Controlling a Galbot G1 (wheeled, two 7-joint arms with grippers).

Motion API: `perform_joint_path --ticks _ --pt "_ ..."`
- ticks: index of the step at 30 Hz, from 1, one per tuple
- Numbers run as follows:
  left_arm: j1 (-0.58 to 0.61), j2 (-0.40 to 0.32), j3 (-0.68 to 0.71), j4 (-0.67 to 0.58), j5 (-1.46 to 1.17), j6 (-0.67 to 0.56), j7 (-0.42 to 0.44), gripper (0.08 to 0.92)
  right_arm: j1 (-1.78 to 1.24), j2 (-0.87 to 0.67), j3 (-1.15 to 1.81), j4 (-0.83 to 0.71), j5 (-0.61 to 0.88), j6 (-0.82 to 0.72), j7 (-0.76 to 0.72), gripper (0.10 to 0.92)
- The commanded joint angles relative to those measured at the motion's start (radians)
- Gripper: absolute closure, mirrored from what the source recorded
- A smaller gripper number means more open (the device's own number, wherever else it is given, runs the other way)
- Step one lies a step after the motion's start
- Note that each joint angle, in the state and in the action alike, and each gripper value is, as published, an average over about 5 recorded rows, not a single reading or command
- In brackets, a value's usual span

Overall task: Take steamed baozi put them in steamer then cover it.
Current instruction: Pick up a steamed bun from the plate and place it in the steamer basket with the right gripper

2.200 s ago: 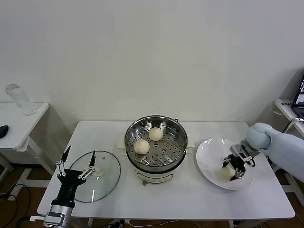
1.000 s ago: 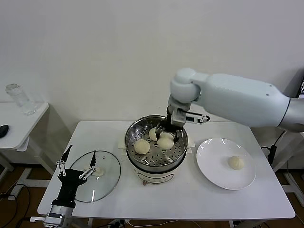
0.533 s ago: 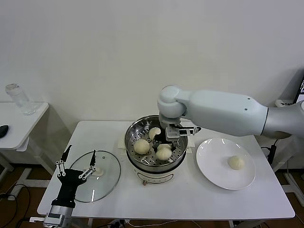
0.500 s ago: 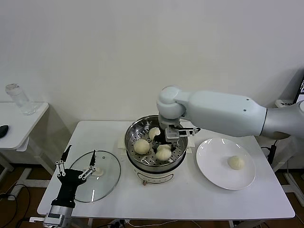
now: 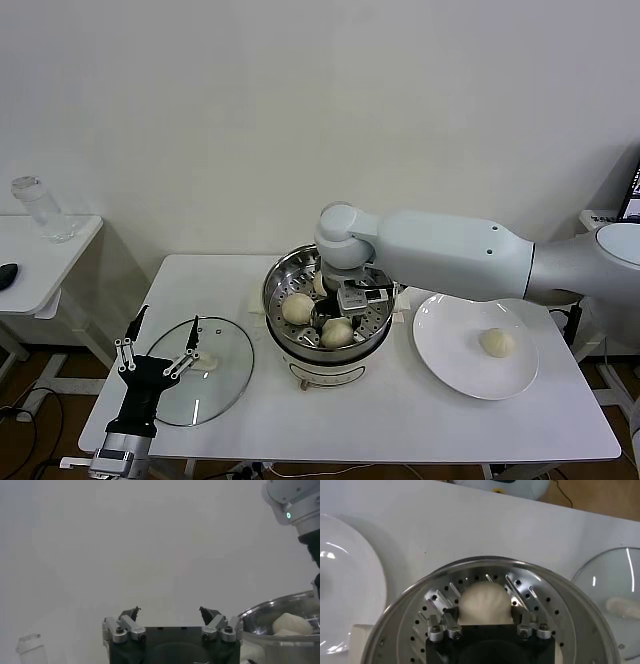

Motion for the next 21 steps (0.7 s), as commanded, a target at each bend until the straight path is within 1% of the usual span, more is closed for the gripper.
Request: perform_joint_path --ticks 1,8,14,16,18,21 --pt "-0.001 0.000 -0.002 0.002 -0.002 -0.001 0.000 0.177 -0.016 0.010 0.007 -0.001 -0.027 0.015 0.011 0.270" --pt "-0.002 0.000 -0.001 0.002 -0.002 0.000 -0.001 0.177 0.004 -0.010 0.049 0.003 -0.040 0.020 0.020 0.207" --pt "-0.002 0.000 0.000 -0.001 -0.001 0.001 -0.001 0.177 0.023 -0.074 0.171 -0.011 -0.022 -0.009 -0.003 0.203" --pt "-0.002 0.001 0.001 -0.002 -0.001 0.002 -0.002 0.177 0.044 -0.104 0.208 -0.033 0.019 -0.033 -0.013 0.203" --pt "-0.001 0.001 0.001 -0.005 -0.001 0.004 -0.002 0.177 0.077 -0.141 0.227 -0.062 0.093 -0.078 -0.023 0.203" --pt "-0.001 0.002 0.004 -0.007 0.000 0.006 -0.003 0.177 0.125 -0.210 0.246 -0.110 0.207 -0.195 -0.040 0.203"
